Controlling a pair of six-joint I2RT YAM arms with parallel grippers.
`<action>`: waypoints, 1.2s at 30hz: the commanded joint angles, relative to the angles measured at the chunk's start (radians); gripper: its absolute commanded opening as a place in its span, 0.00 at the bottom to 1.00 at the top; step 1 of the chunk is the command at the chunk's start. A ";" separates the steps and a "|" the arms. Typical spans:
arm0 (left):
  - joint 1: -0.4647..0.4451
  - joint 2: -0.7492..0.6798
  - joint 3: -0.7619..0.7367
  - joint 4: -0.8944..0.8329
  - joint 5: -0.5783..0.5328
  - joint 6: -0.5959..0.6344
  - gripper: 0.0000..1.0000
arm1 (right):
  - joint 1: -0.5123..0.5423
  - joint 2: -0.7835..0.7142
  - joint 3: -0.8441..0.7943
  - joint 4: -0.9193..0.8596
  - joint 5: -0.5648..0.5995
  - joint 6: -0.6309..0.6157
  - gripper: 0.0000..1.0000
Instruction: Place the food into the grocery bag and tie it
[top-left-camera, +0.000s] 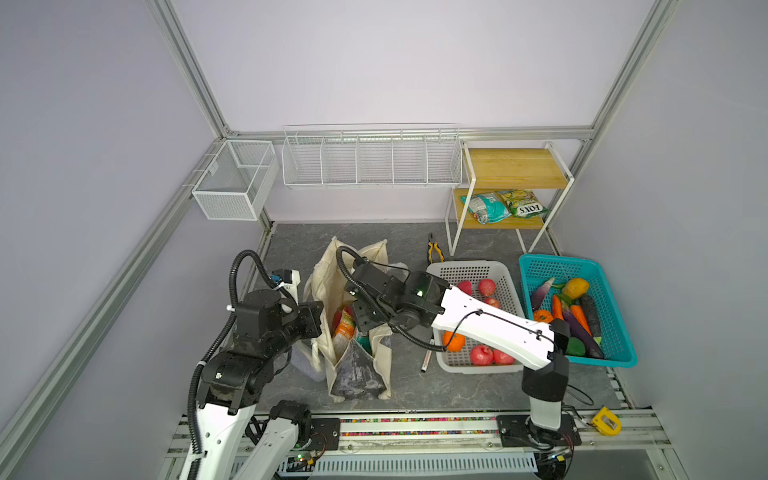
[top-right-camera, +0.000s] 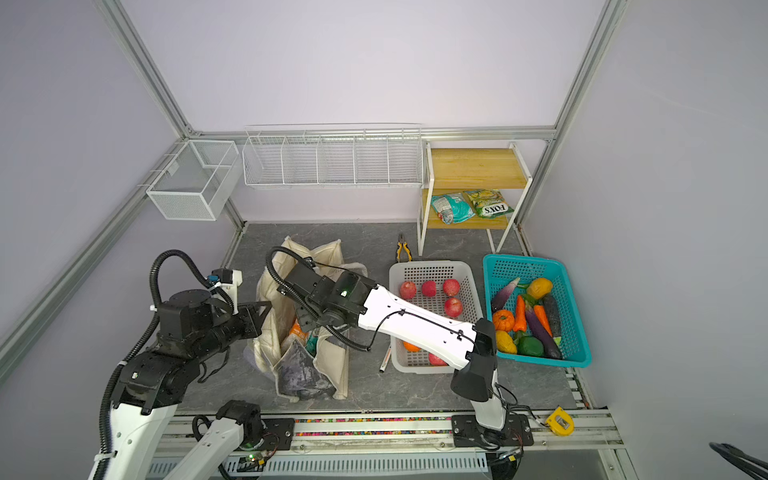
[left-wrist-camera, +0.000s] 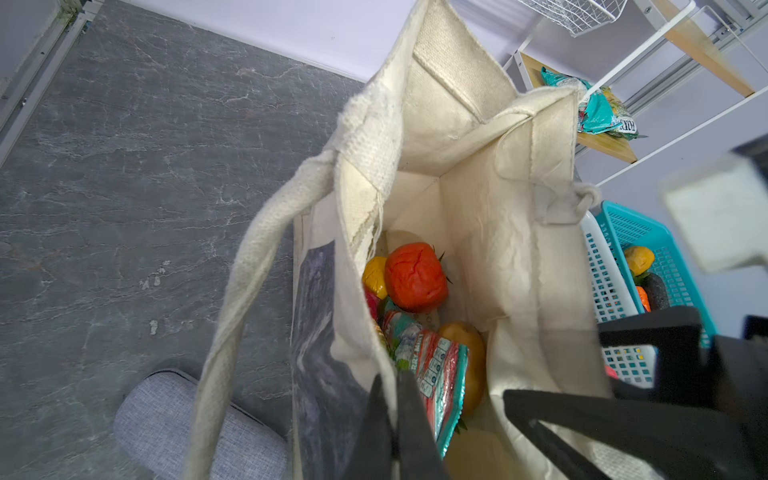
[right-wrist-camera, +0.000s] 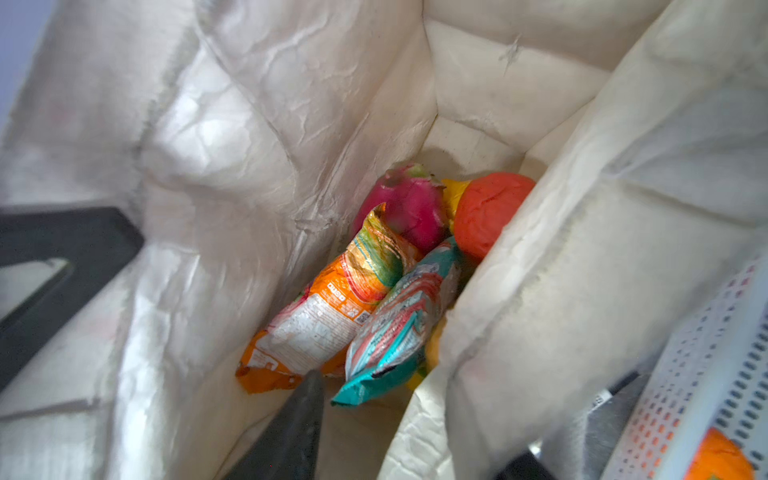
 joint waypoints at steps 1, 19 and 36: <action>-0.004 -0.011 -0.003 0.008 -0.007 0.005 0.00 | 0.009 -0.071 -0.004 -0.036 0.058 -0.005 0.61; -0.004 -0.008 -0.014 0.003 -0.013 0.012 0.00 | -0.130 -0.503 -0.375 0.110 0.138 0.127 0.72; -0.004 -0.026 -0.022 0.007 0.000 0.001 0.00 | -0.369 -0.549 -0.883 0.516 -0.231 0.403 0.73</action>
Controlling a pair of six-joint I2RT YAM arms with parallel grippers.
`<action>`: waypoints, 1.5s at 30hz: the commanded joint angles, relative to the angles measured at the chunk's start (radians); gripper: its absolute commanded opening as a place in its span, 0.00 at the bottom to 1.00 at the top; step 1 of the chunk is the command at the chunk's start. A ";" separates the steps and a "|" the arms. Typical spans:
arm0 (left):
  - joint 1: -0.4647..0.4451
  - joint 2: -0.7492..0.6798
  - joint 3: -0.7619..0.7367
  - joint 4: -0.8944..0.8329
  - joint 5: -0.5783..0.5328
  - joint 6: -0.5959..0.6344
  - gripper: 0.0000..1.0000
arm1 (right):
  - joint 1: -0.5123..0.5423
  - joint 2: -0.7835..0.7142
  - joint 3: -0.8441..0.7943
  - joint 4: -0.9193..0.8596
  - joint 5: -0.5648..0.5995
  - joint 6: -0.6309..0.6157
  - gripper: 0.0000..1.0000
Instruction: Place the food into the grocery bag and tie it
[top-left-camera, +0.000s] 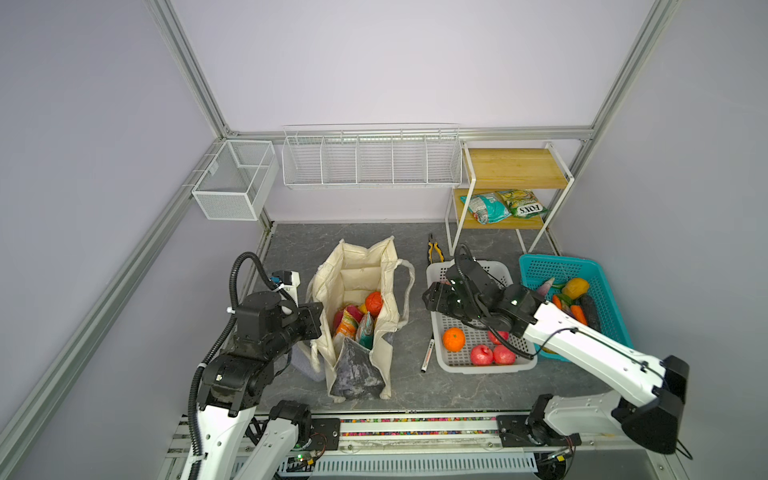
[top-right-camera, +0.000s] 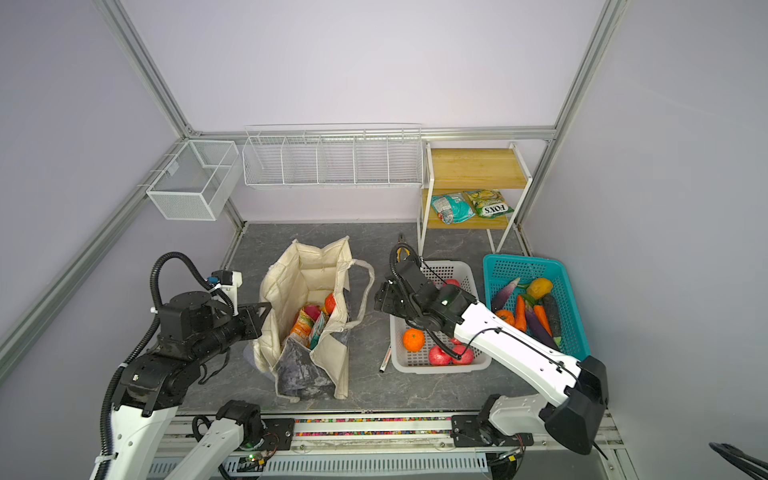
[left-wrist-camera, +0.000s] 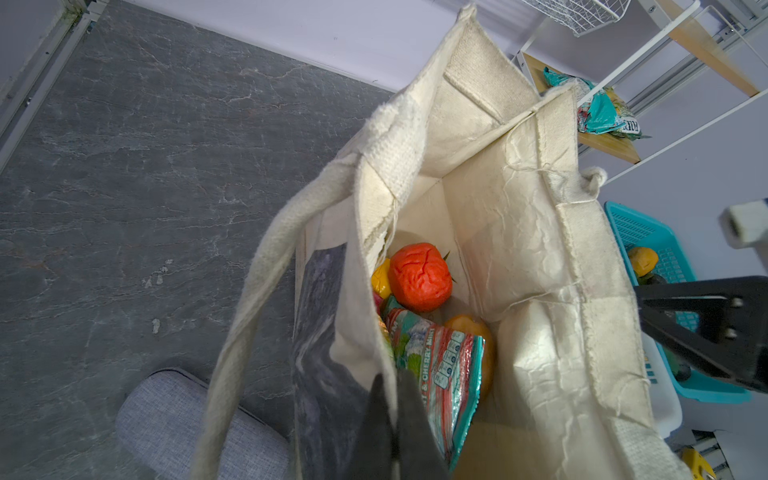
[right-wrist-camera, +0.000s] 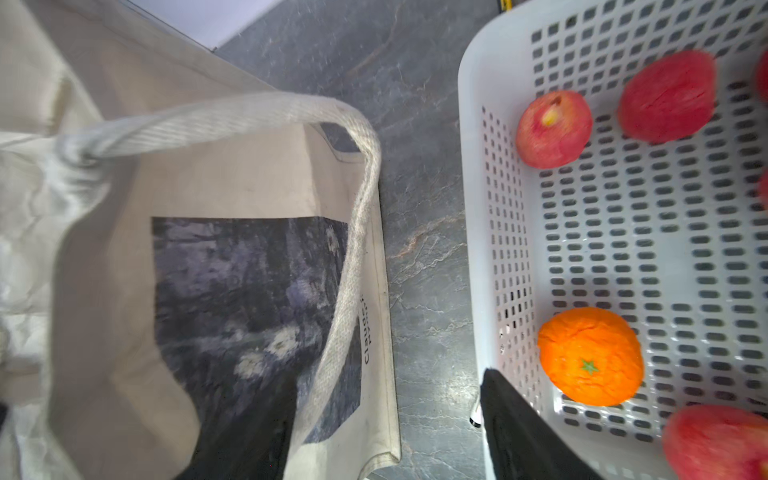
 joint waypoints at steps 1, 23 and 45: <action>-0.005 -0.013 -0.004 0.000 0.008 0.002 0.00 | -0.020 0.044 -0.013 0.131 -0.110 0.065 0.73; -0.004 -0.010 0.015 0.010 0.034 -0.007 0.00 | -0.089 0.309 0.019 0.333 -0.256 0.084 0.46; -0.004 -0.041 0.072 -0.098 -0.099 -0.085 0.91 | -0.116 0.041 -0.023 0.137 -0.117 -0.012 0.07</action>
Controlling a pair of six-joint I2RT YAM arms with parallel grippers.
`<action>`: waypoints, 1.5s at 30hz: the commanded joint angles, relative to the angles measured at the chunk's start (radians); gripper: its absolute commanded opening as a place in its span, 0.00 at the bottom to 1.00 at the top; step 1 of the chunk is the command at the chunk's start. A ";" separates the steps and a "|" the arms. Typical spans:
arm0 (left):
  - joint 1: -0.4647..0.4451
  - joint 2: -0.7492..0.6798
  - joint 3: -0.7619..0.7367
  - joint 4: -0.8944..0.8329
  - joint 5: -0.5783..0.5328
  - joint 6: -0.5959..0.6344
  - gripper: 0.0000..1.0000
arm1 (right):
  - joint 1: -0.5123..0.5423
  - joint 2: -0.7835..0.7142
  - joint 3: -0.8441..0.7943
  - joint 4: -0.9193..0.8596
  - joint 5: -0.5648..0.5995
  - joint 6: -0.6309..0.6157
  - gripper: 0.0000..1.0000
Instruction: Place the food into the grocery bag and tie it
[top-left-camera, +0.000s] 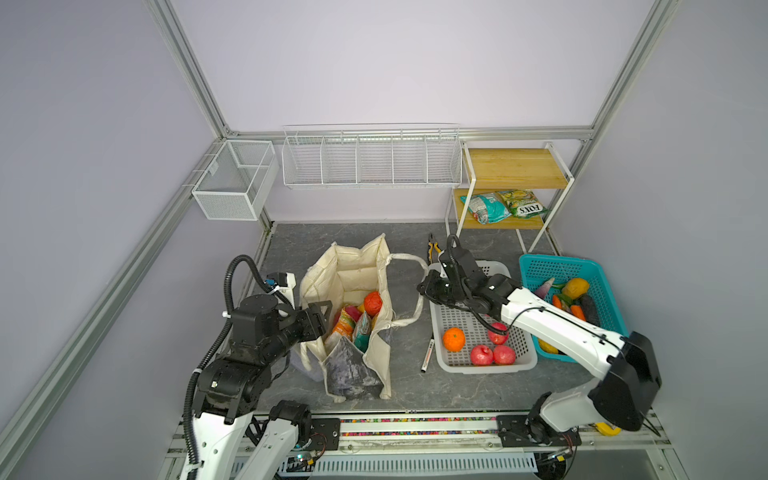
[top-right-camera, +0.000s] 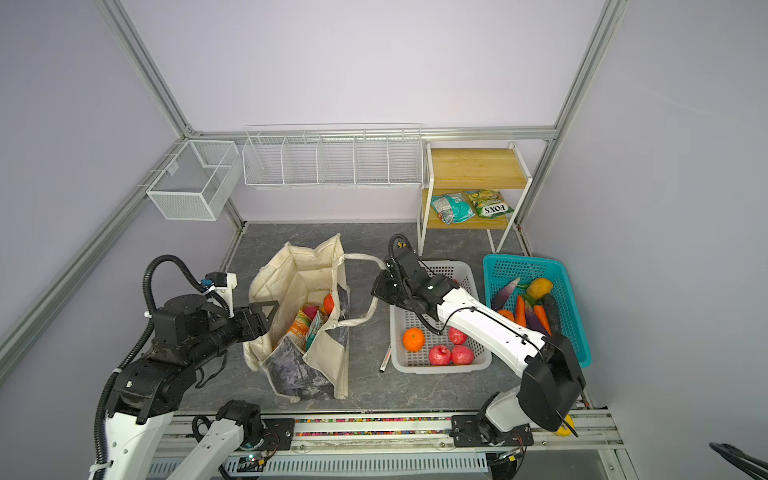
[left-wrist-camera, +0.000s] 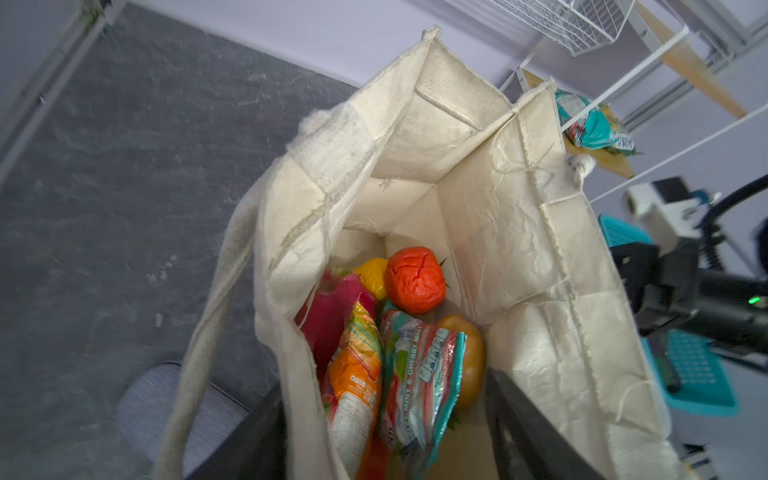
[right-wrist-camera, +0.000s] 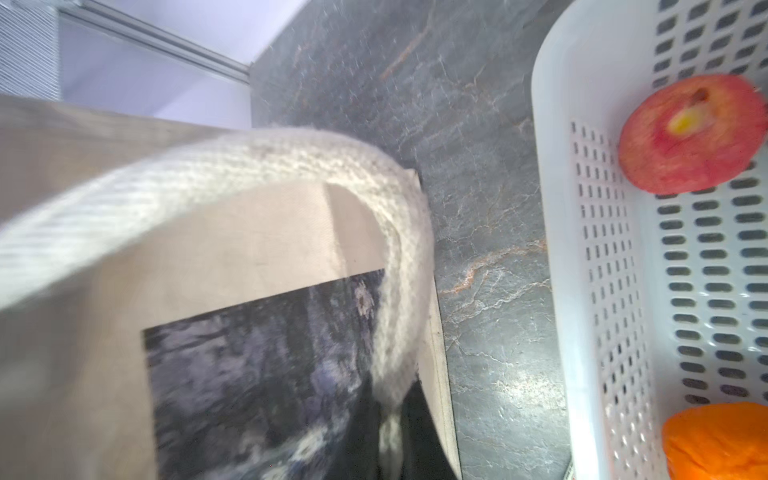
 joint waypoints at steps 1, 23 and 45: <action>-0.002 -0.020 0.059 -0.082 -0.083 -0.064 0.99 | -0.006 -0.064 -0.011 -0.094 0.059 -0.040 0.07; -0.002 -0.054 0.190 -0.515 -0.521 -0.345 0.78 | -0.041 -0.170 0.020 -0.196 0.066 -0.108 0.07; 0.296 0.219 0.044 -0.411 -0.124 -0.044 0.73 | -0.076 -0.175 0.117 -0.260 0.009 -0.150 0.07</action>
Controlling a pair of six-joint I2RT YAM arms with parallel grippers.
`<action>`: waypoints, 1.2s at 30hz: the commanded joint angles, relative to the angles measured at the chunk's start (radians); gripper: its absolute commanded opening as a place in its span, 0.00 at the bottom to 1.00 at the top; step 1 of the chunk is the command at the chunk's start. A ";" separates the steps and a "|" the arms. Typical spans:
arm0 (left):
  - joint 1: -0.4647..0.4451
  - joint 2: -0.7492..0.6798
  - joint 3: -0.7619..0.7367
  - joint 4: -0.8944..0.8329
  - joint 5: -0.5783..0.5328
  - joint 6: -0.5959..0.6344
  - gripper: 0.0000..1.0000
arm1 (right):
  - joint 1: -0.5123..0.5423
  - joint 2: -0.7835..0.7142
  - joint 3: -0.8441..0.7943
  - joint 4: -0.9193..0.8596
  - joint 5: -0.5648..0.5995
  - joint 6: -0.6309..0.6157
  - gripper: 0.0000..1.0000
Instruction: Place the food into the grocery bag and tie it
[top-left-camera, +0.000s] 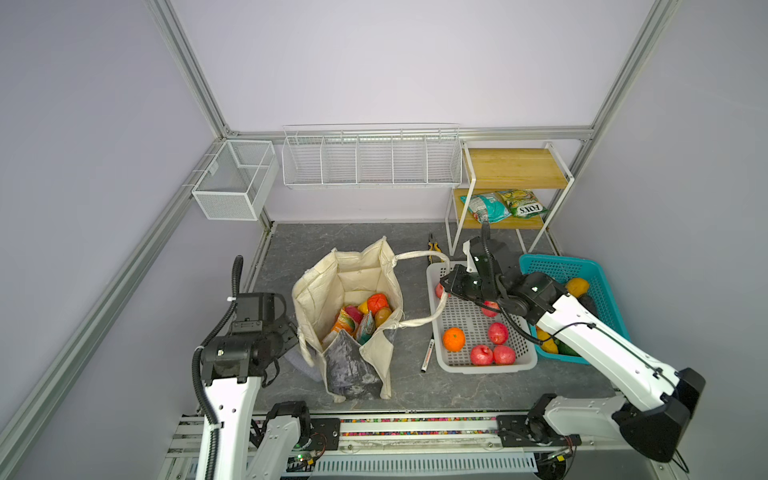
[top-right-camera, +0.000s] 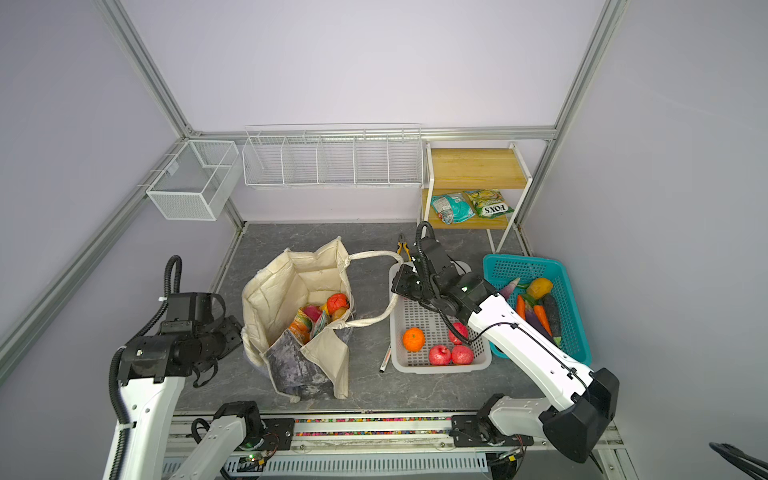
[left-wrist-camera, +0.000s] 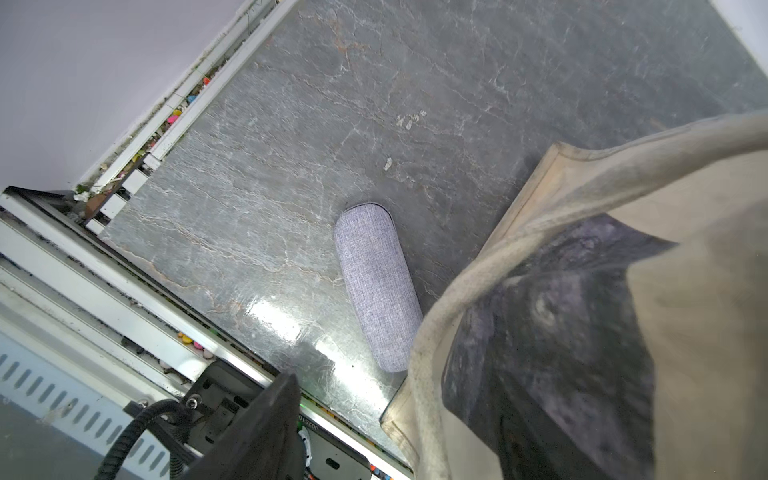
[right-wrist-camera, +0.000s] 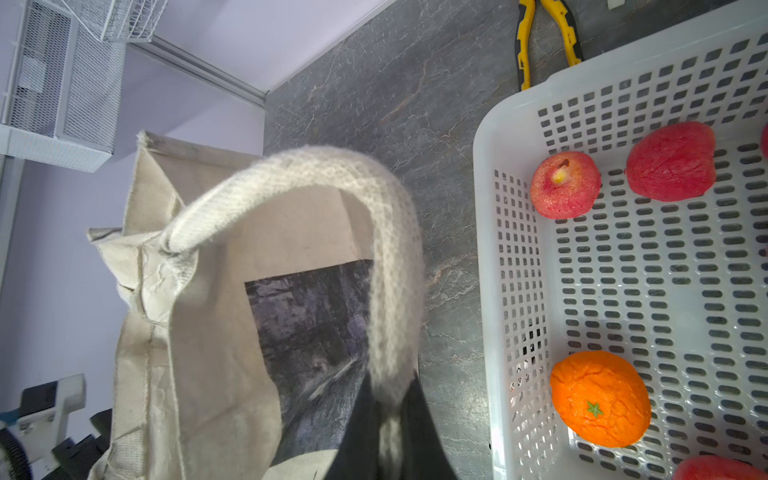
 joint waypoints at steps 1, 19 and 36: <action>0.016 0.031 0.021 -0.018 0.090 0.132 0.73 | -0.022 -0.021 0.036 -0.039 -0.022 -0.030 0.07; 0.016 0.111 -0.010 0.032 0.223 0.186 0.63 | -0.117 -0.079 0.029 -0.073 -0.085 -0.054 0.07; 0.017 0.184 -0.032 0.045 0.129 0.170 0.40 | -0.181 -0.110 0.052 -0.105 -0.136 -0.071 0.07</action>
